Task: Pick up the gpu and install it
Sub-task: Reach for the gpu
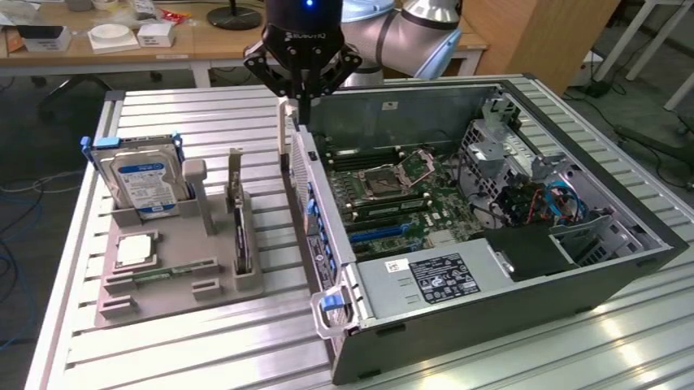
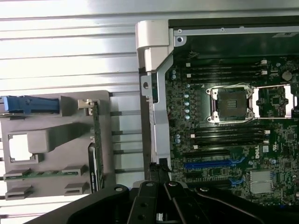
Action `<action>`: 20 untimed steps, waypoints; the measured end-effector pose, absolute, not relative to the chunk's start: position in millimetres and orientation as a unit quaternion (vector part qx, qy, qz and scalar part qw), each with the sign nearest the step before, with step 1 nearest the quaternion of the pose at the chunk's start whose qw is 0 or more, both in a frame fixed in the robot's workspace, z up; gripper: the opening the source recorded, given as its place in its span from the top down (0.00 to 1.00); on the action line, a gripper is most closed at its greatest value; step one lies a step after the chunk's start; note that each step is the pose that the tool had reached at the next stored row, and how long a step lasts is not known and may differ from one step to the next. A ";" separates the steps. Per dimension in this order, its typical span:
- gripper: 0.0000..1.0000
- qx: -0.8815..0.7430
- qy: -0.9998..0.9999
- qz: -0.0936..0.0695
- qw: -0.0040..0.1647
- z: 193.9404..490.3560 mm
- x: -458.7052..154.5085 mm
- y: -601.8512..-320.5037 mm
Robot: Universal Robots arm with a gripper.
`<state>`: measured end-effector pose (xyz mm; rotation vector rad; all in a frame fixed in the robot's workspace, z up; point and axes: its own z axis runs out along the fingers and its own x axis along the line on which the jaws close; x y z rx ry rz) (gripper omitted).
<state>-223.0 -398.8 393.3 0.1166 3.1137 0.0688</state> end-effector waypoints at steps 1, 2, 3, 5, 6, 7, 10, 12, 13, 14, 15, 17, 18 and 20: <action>0.90 0.037 0.999 0.022 0.012 393.3 -224.5 -398.9; 0.90 0.037 0.999 0.022 0.012 393.3 -225.9 -398.9; 0.90 0.037 0.999 0.022 0.013 393.3 -227.3 -398.9; 0.90 0.037 0.999 0.022 0.012 393.3 -230.3 -398.8; 0.90 0.037 0.999 0.022 0.012 393.3 -231.7 -398.8; 0.90 0.037 0.999 0.022 0.012 393.3 -233.1 -398.9; 0.90 0.037 0.999 0.022 0.012 393.3 -237.3 -398.8; 0.90 0.037 0.999 0.022 0.013 393.3 -240.1 -398.9; 0.90 0.037 0.999 0.022 0.012 393.3 -241.7 -398.9; 0.90 0.037 0.999 0.022 0.012 393.3 -243.1 -398.8; 0.90 0.037 0.999 0.022 0.012 393.3 -244.5 -398.9; 0.90 0.037 0.999 0.022 0.013 393.3 -247.3 -398.8; 0.90 0.037 0.999 0.022 0.012 393.3 -248.7 -398.9; 0.90 0.037 0.999 0.022 0.012 393.3 -251.7 -398.8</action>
